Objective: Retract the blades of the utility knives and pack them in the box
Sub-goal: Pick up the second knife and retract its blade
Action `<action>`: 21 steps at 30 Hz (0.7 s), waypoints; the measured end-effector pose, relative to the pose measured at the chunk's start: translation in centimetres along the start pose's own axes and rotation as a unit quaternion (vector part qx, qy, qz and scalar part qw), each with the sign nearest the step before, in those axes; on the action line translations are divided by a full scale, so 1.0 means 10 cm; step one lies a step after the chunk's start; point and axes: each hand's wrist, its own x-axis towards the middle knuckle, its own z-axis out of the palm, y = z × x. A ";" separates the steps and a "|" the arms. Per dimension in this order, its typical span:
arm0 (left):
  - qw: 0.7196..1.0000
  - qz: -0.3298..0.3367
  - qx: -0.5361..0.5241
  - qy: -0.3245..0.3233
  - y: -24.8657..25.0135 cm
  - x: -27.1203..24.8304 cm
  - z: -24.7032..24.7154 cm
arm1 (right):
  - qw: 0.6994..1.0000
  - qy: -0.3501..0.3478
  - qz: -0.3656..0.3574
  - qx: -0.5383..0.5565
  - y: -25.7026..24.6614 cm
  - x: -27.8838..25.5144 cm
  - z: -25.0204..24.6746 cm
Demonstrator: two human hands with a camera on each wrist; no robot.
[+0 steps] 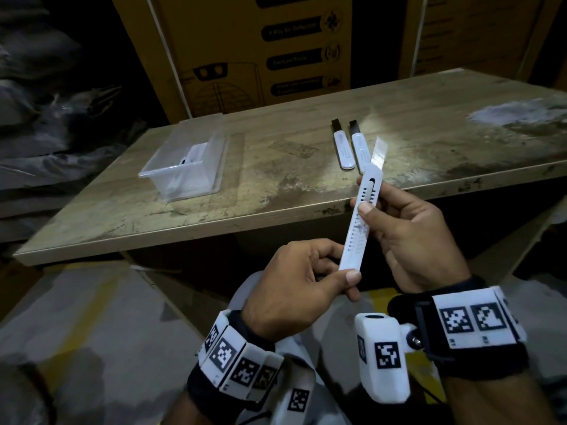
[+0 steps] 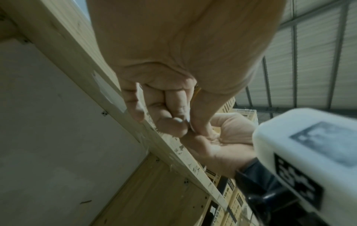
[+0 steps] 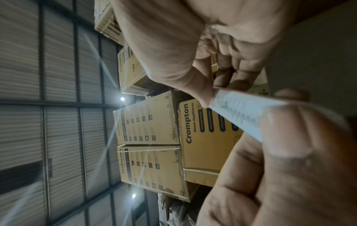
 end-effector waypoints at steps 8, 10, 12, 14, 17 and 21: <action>0.999 0.009 -0.022 0.035 0.06 0.00 -0.01 | 0.997 0.016 -0.025 -0.071 0.04 0.02 -0.03; 0.999 0.007 -0.019 0.037 0.06 0.00 -0.01 | 0.997 0.013 -0.008 -0.077 0.05 0.03 -0.04; 0.999 0.004 -0.024 0.042 0.05 -0.01 0.01 | 0.998 0.011 0.007 -0.061 0.05 0.03 -0.05; 0.998 0.000 -0.033 0.047 0.05 -0.02 0.03 | 0.999 0.010 0.013 -0.039 0.04 0.03 -0.05; 0.998 -0.005 -0.046 0.046 0.06 -0.03 0.04 | 1.000 0.005 0.013 -0.026 0.01 0.02 -0.04; 0.998 -0.002 -0.049 0.045 0.07 -0.04 0.09 | 1.000 0.013 0.011 -0.026 0.00 0.03 -0.04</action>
